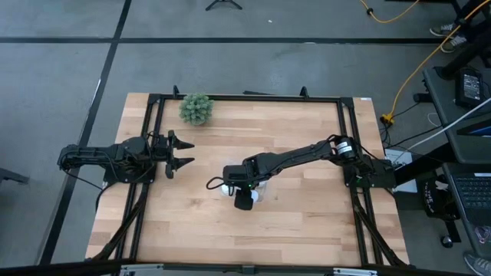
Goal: Pick and place pill bottles into a basket
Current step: Put the white medicine bottle into the transparent bin
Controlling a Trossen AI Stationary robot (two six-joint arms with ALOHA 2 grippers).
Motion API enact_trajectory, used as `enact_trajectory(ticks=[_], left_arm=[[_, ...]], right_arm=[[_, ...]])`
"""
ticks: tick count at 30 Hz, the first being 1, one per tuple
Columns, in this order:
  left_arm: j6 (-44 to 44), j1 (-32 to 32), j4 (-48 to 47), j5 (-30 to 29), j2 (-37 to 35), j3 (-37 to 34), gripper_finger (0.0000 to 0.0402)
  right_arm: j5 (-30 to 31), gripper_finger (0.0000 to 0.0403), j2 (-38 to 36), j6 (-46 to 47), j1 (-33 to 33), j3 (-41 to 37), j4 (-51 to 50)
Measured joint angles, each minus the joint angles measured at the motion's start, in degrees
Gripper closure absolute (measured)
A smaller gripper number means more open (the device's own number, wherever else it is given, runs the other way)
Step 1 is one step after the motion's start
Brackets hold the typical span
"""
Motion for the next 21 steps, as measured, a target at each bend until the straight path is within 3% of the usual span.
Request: enact_trajectory(ticks=[11,21], left_arm=[[0.0,0.0,0.0,0.0,0.0,0.0,0.0139],[0.0,0.0,0.0,0.0,0.0,0.0,0.0139]], right_arm=[[-0.3,0.0173,0.0,0.0,0.0,0.0,0.1],[-3.0,0.0158,0.0,1.3,0.5,1.3,1.3]])
